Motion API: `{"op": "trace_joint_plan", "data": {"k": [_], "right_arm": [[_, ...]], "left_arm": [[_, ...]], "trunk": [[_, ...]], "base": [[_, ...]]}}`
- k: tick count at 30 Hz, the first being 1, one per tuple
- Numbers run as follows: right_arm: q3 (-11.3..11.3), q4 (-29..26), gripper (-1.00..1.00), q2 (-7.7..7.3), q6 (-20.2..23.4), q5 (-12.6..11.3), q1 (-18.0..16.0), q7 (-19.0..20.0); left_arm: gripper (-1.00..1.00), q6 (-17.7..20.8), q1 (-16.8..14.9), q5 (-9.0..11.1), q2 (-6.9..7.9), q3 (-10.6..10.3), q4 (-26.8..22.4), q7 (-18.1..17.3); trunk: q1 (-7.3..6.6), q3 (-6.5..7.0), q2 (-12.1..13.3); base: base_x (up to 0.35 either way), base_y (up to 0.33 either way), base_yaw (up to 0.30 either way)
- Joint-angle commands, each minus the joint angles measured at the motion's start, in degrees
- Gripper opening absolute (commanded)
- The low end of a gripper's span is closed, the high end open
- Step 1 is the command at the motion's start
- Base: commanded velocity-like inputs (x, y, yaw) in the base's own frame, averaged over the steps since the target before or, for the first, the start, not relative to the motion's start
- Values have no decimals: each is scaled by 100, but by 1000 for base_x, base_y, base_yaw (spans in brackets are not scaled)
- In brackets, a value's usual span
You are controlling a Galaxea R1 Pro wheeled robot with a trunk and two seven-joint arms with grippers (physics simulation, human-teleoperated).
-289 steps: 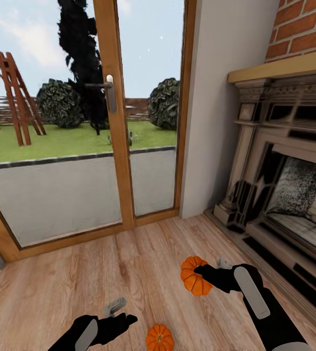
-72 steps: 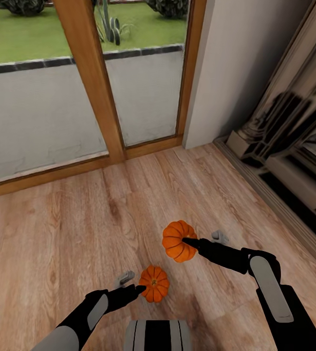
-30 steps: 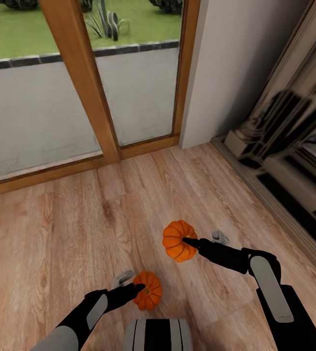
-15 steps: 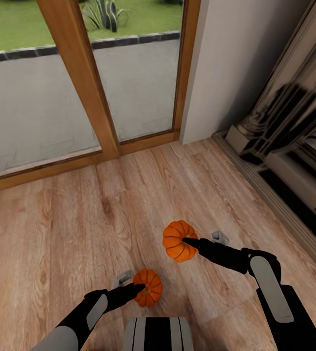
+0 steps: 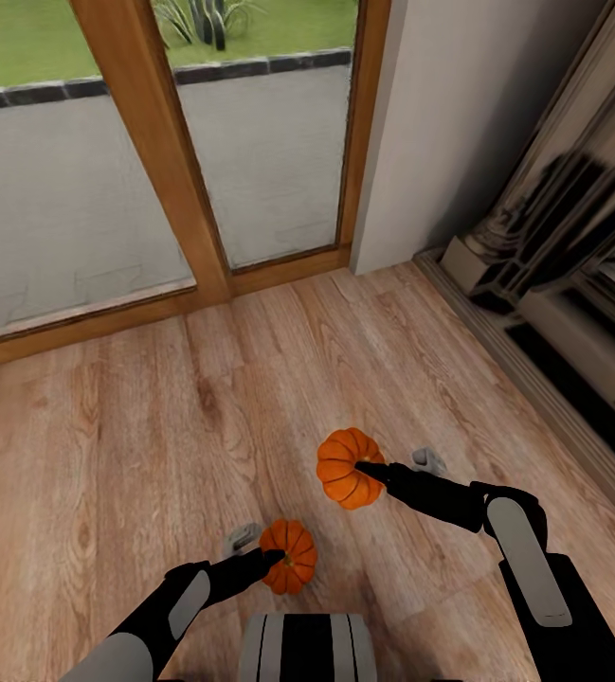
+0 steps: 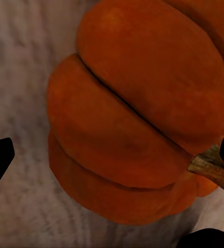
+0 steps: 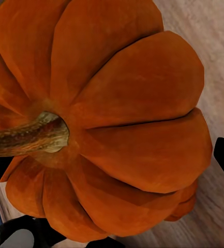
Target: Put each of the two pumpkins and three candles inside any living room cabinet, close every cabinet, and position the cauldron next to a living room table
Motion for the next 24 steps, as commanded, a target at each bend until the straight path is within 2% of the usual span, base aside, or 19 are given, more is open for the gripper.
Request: {"op": "trace_joint_plan", "data": {"k": [1,13,21,22,24], "right_arm": [[-1,-4,-100,-1,20,-32,-3,-29],[-9,-4,-100,-3,20,-32,-3,-29],[-9,-4,-100,-10,20,-32,-3,-29],[-9,-4,-100,-10,20,-32,-3,-29],[-9,-4,-100,-10,20,-32,-3,-29]], "left_arm": [[100,2,5,-110,2,-10,6,87],[100,2,4,-118,-6,-12,6,87],[100,2,4,-118,-7,-11,6,87],[-100,2,7,-118,-5,-11,6,87],[-100,-3,11,-118,-2,-11,7,87]], "trunk": [[1,-4,-1],[1,-4,-1],[1,-4,-1],[1,-4,-1],[1,-4,-1]], "base": [[0,0,0],[0,-46,0],[73,-43,0],[10,-7,0],[5,-4,0]]}}
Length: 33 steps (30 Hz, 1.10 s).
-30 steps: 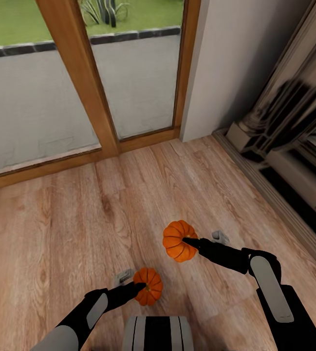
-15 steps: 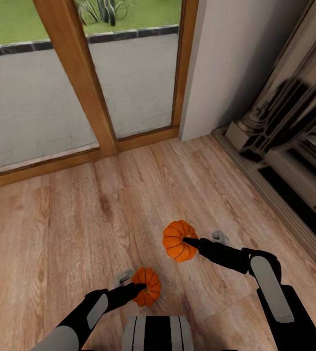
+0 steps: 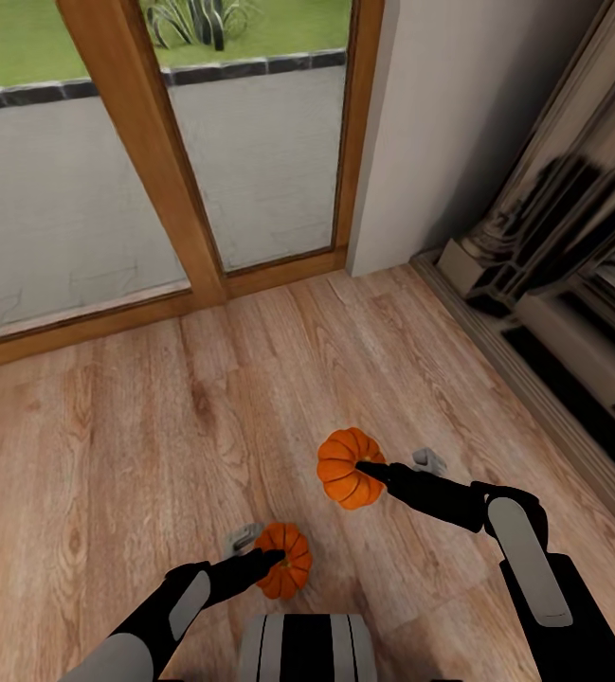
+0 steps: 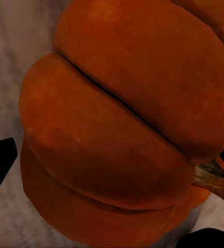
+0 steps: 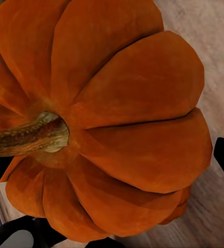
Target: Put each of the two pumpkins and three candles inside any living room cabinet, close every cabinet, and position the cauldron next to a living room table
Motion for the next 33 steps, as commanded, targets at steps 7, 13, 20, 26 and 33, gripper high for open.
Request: {"op": "trace_joint_plan", "data": {"k": [7,13,20,26,33], "right_arm": [[-1,-4,-100,-1,21,-35,-3,-28],[-1,-4,-100,0,21,-35,-3,-28],[-1,-4,-100,-1,21,-35,-3,-28],[-1,-4,-100,0,21,-35,-3,-28],[-2,-4,-100,0,21,-35,-3,-28]], "left_arm": [[-100,9,6,-103,7,-4,4,92],[-100,18,6,-77,17,25,4,90],[-100,18,6,-74,22,26,4,90],[-100,18,6,-74,17,23,4,90],[-100,18,6,-74,18,17,4,90]], "trunk": [[0,-4,-1],[0,-4,-1],[0,-4,-1],[-2,18,1],[-10,85,5]], "base": [[0,0,0],[0,0,0],[0,0,0],[0,0,0],[0,0,0]]}}
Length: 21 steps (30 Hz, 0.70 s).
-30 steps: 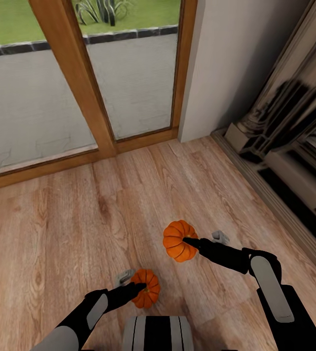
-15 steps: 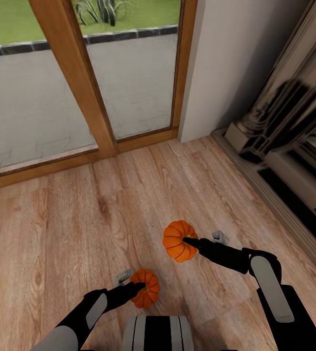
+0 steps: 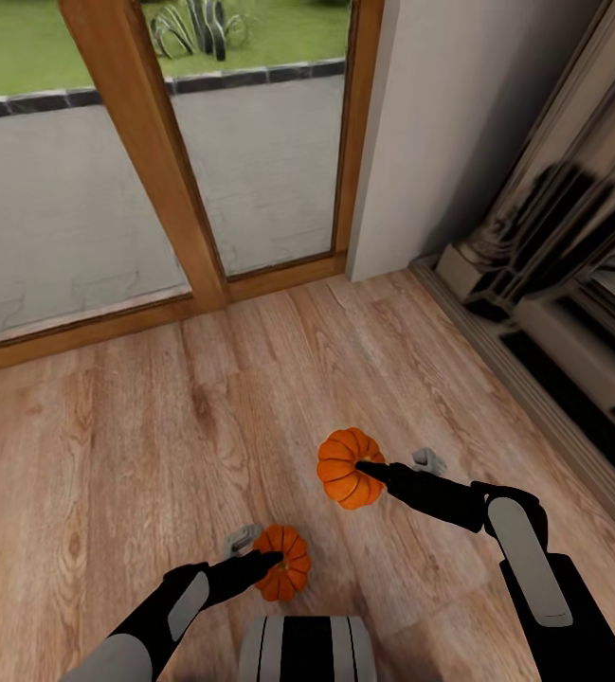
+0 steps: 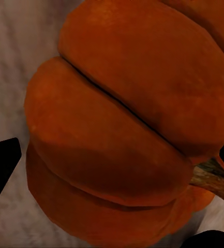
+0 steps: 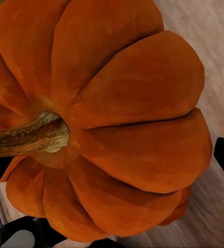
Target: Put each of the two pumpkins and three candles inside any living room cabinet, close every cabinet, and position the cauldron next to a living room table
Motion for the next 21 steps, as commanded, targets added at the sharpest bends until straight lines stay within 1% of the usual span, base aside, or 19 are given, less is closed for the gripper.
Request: {"op": "trace_joint_plan", "data": {"k": [1,6,7,10,11,13,15,16,18,19,21], "right_arm": [[-1,-3,-100,-1,22,-17,-2,-29],[-1,-3,-100,-1,22,-17,-2,-29],[-1,-3,-100,-2,22,-17,-2,-29],[-1,-3,-100,-2,22,-17,-2,-29],[-1,-3,-100,-2,22,-17,-2,-29],[-1,-2,-100,-2,22,-17,-2,-29],[-1,-3,-100,-2,22,-17,-2,-29],[-1,-3,-100,-2,22,-14,-2,-29],[-3,-3,-100,-2,22,-9,-2,-29],[-2,0,-100,-2,20,-9,-2,-29],[-2,3,-100,-2,18,-8,-2,-29]], "left_arm": [[-100,23,0,14,4,-22,-6,29],[-100,41,0,14,20,-6,-12,-7],[-100,51,0,14,30,-3,-13,-99],[-100,135,0,18,83,16,-17,-628],[-100,232,0,21,138,19,-22,-848],[-100,456,0,22,259,21,-62,-1144],[-100,659,2,27,366,17,-288,-1343],[-100,752,6,29,419,14,-391,-1387],[-100,1059,15,33,607,24,-590,-1450],[-100,1141,16,37,708,89,-635,-1466],[-100,1337,17,39,884,405,-674,-1484]], "trunk": [[-3,19,0],[-16,130,7],[-19,152,8],[-26,219,12],[-29,241,14],[-34,285,16],[-39,330,19],[-42,352,20],[-47,396,23],[-50,418,24],[-55,463,27]], "base": [[0,0,0],[0,0,0],[0,0,0],[0,0,0],[0,0,0],[0,0,0],[0,0,0],[0,0,0],[0,0,0],[0,0,0],[0,0,0]]}}
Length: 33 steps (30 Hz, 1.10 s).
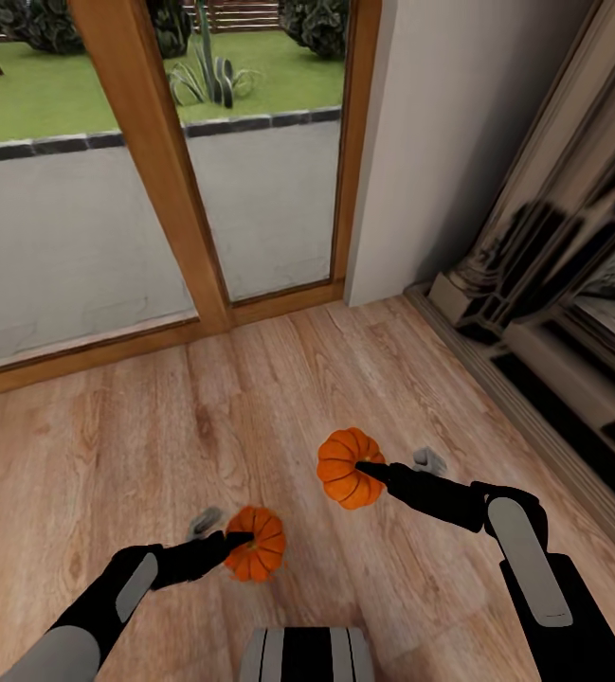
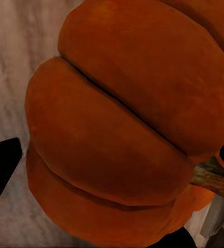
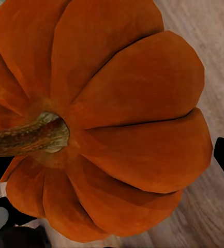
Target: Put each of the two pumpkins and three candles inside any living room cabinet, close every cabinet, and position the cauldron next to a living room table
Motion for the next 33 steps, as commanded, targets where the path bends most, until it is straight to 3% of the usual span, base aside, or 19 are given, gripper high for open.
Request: {"op": "trace_joint_plan", "data": {"k": [1,4,5,7,8,9,12,16,21,24,25,33], "right_arm": [[-1,-3,-100,-1,19,-30,-2,-29],[-1,-2,-100,5,18,-18,-2,-29],[-1,-2,-100,6,17,-8,-2,-29],[-1,0,-100,7,14,1,-2,-29],[-1,2,-100,7,12,3,-2,-29],[-1,5,-100,8,6,4,-2,-29],[16,6,-100,15,1,11,-14,-29],[30,14,-100,16,0,17,-19,-35],[4,24,-100,20,7,14,-20,-35],[-13,18,-100,24,11,19,-30,-37],[-21,23,-100,19,15,13,-55,-45],[-19,24,-100,72,0,13,-51,-46]], "left_arm": [[-100,330,2,45,153,242,-45,-12],[-100,940,2,41,575,660,-373,-43],[-100,1177,2,45,785,760,-536,-51],[-100,1670,2,45,1106,846,-726,-192],[-100,1847,2,43,1196,859,-787,-352],[-100,2095,7,32,1358,863,-886,-841],[-100,2248,51,-13,1608,804,-958,-1872],[-100,2355,89,-14,1995,780,-977,-2590],[-100,2536,85,-27,2245,758,-1133,-3735],[-100,2545,108,-23,2372,751,-1485,-4061],[-100,2546,130,-29,2416,580,-1587,-4225],[-100,2547,134,-30,2440,523,-1609,-4262]], "trunk": [[-3,19,0],[-11,86,4],[-13,108,6],[-19,152,8],[-21,174,10],[-24,196,11],[-32,263,15],[-42,351,20],[-55,462,27],[-62,529,31],[-65,551,32],[-86,728,43]], "base": [[0,0,0],[0,0,0],[0,0,0],[0,0,0],[0,0,0],[0,0,0],[0,0,0],[0,0,0],[0,0,0],[0,0,0],[-20,0,0],[-306,0,0]]}}
